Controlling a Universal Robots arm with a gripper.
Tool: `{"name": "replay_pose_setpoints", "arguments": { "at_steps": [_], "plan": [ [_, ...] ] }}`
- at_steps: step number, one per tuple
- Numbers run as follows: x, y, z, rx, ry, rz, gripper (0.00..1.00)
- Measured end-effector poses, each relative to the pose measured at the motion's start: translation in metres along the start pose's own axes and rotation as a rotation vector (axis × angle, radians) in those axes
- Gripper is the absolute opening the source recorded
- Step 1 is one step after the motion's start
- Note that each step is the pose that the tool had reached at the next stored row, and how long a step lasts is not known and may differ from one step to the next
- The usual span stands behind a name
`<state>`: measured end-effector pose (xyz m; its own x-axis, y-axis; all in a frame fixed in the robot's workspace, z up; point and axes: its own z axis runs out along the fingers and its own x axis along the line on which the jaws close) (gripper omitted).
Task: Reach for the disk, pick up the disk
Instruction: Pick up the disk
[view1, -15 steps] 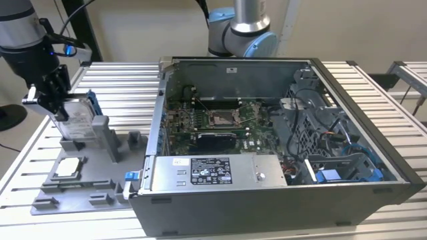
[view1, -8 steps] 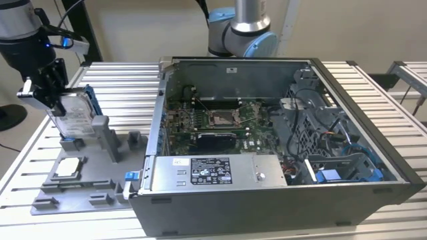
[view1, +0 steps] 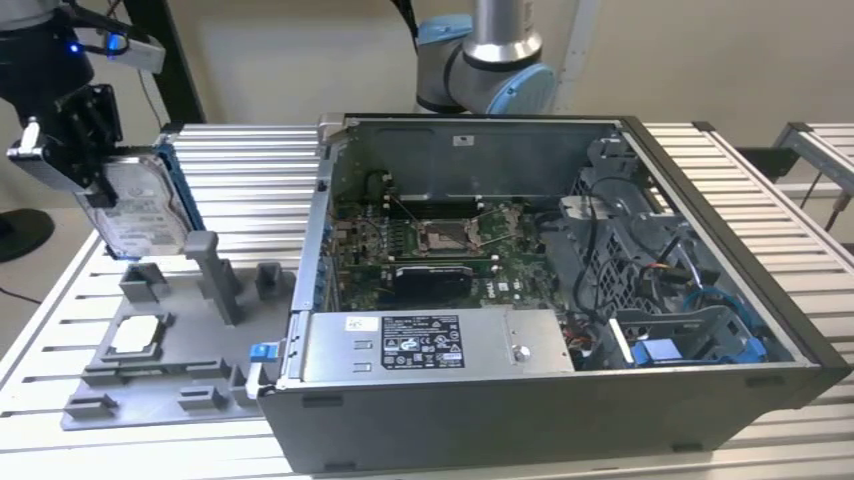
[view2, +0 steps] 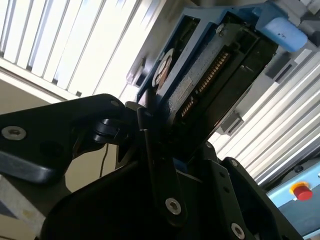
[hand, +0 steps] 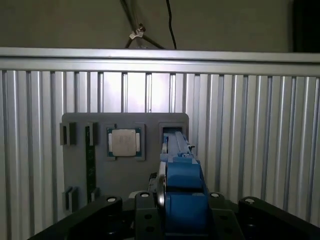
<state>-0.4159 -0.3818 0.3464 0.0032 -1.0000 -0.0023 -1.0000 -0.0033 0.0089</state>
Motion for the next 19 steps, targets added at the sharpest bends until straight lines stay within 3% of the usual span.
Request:
{"name": "replay_pose_setpoints", "arguments": {
  "at_steps": [6, 15, 19],
  "plan": [
    [-0.0002, 0.0002, -0.0251, 0.0001, 0.0000, 0.000, 0.00],
    [-0.0005, 0.0005, -0.0514, 0.0002, 0.0001, 0.000, 0.00],
    [-0.0004, 0.0005, -0.0596, 0.0000, 0.0013, 0.000, 0.00]
  ]
}}
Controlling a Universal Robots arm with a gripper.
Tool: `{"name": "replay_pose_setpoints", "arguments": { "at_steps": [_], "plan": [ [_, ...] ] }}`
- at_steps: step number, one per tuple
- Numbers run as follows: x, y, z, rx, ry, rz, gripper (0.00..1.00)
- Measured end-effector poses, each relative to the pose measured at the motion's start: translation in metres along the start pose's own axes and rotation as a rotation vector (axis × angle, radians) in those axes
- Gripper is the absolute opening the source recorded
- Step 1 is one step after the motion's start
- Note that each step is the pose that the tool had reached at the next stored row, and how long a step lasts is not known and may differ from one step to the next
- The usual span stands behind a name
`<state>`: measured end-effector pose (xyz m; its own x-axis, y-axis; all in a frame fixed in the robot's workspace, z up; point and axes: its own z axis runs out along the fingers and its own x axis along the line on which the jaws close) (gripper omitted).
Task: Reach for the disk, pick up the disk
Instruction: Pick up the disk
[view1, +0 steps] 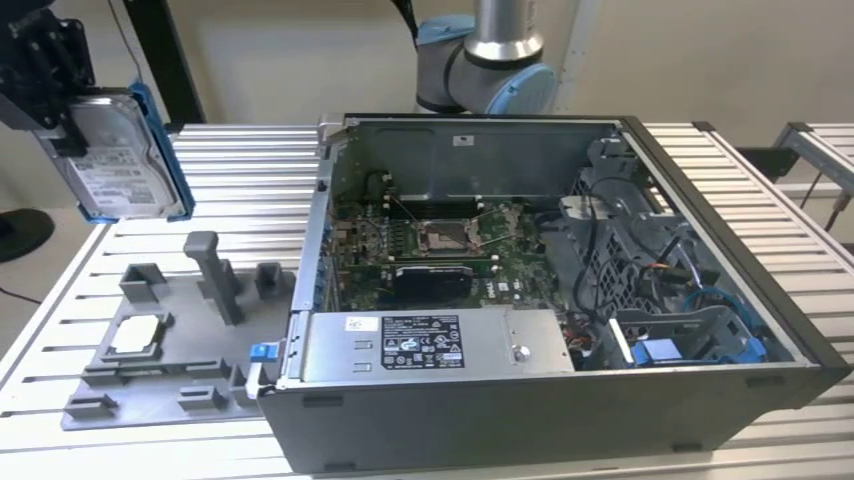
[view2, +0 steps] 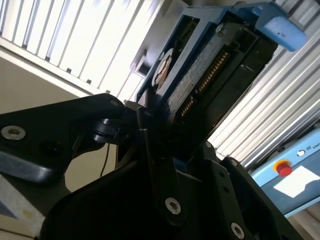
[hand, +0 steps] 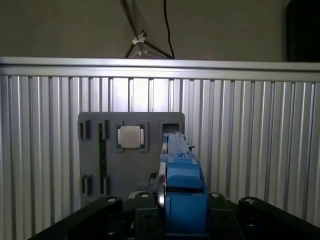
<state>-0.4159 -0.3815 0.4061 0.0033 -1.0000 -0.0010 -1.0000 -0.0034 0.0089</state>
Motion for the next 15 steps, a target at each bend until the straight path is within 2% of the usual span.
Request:
{"name": "replay_pose_setpoints", "arguments": {
  "at_steps": [15],
  "plan": [
    [-0.0001, 0.0003, -0.0271, 0.0001, 0.0014, 0.000, 0.00]
  ]
}}
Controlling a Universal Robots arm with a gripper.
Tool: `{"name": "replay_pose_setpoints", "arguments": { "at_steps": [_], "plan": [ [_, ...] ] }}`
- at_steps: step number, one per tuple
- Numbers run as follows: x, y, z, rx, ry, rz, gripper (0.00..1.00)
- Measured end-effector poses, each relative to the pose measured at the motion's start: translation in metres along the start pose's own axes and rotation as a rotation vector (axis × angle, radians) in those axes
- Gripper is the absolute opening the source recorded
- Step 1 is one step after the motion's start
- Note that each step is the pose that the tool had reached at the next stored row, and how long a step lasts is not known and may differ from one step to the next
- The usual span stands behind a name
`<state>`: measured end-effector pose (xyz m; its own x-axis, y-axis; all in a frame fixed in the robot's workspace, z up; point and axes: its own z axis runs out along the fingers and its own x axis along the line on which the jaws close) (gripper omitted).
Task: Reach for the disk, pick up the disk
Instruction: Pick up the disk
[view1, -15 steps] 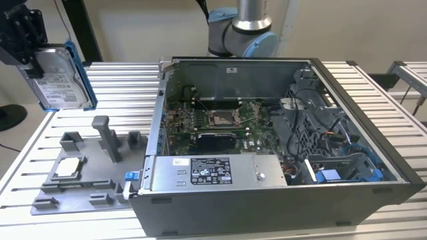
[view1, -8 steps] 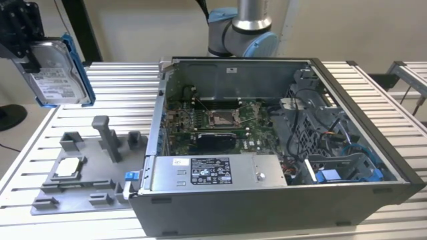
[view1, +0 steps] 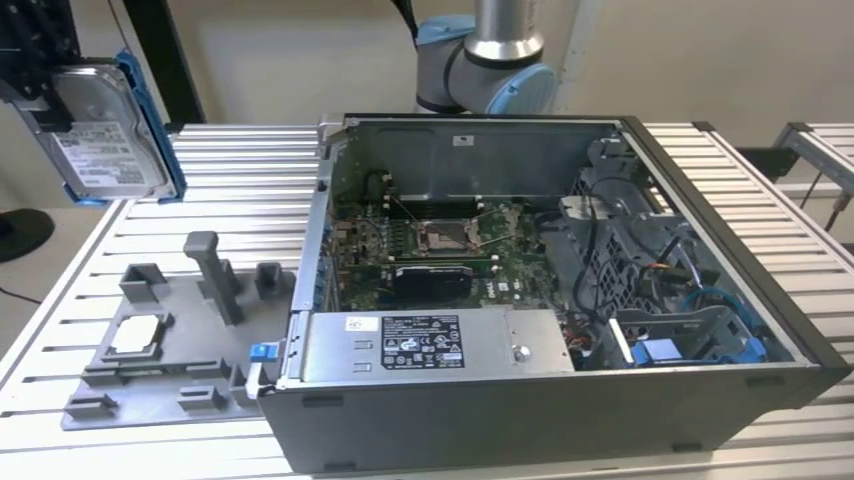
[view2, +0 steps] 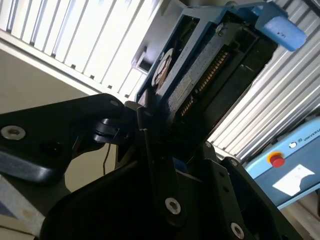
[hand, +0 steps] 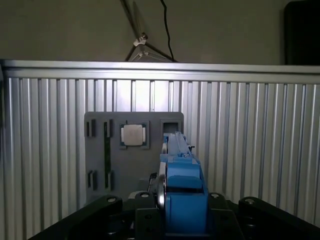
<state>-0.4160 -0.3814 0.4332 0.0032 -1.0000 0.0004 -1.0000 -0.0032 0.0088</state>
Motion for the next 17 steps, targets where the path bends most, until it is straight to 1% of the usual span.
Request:
{"name": "replay_pose_setpoints", "arguments": {
  "at_steps": [9, 17],
  "plan": [
    [0.0000, 0.0001, -0.0192, 0.0000, 0.0011, 0.000, 0.00],
    [-0.0002, 0.0003, -0.0349, 0.0000, 0.0063, 0.000, 0.00]
  ]
}}
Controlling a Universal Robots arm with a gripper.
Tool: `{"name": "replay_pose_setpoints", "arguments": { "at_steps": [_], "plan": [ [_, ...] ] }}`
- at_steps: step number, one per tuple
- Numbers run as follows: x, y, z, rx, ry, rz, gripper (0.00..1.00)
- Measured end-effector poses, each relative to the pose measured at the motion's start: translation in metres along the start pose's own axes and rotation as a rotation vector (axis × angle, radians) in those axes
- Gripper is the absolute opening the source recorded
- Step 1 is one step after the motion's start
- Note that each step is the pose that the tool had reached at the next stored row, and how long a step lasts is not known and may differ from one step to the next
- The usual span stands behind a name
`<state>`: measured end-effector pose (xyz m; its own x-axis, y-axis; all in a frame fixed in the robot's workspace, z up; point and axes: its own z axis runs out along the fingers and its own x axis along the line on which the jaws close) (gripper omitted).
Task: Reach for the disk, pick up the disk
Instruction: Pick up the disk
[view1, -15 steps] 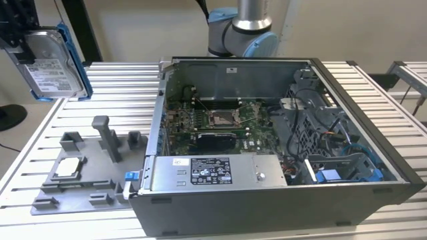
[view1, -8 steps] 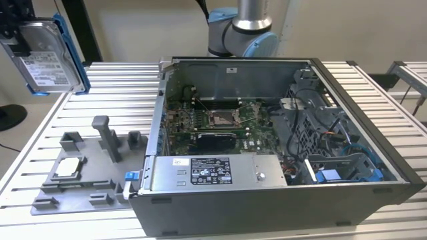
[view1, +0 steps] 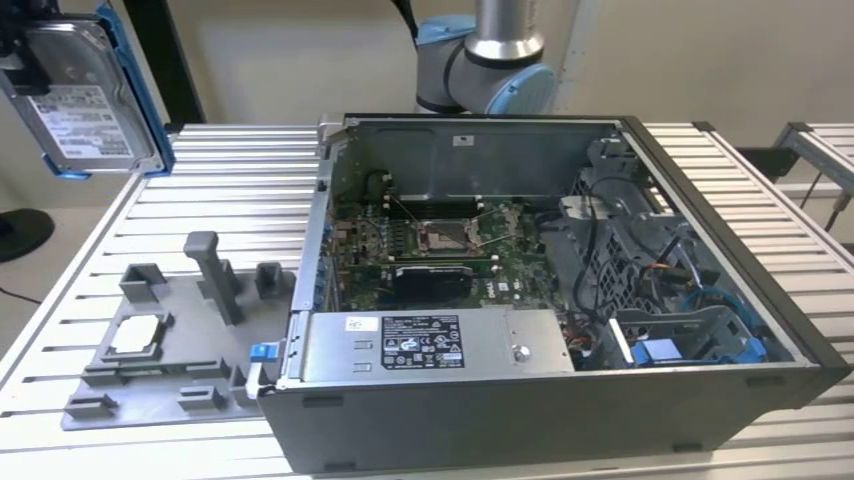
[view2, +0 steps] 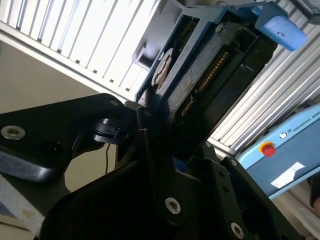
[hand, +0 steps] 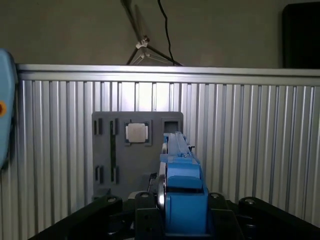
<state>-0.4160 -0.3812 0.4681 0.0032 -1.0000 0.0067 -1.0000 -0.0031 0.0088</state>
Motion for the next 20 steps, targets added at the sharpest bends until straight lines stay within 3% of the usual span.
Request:
{"name": "replay_pose_setpoints", "arguments": {
  "at_steps": [12, 20],
  "plan": [
    [0.0001, 0.0002, -0.0217, 0.0001, 0.0023, 0.000, 0.00],
    [0.0001, 0.0002, -0.0228, 0.0000, 0.0023, 0.000, 0.00]
  ]
}}
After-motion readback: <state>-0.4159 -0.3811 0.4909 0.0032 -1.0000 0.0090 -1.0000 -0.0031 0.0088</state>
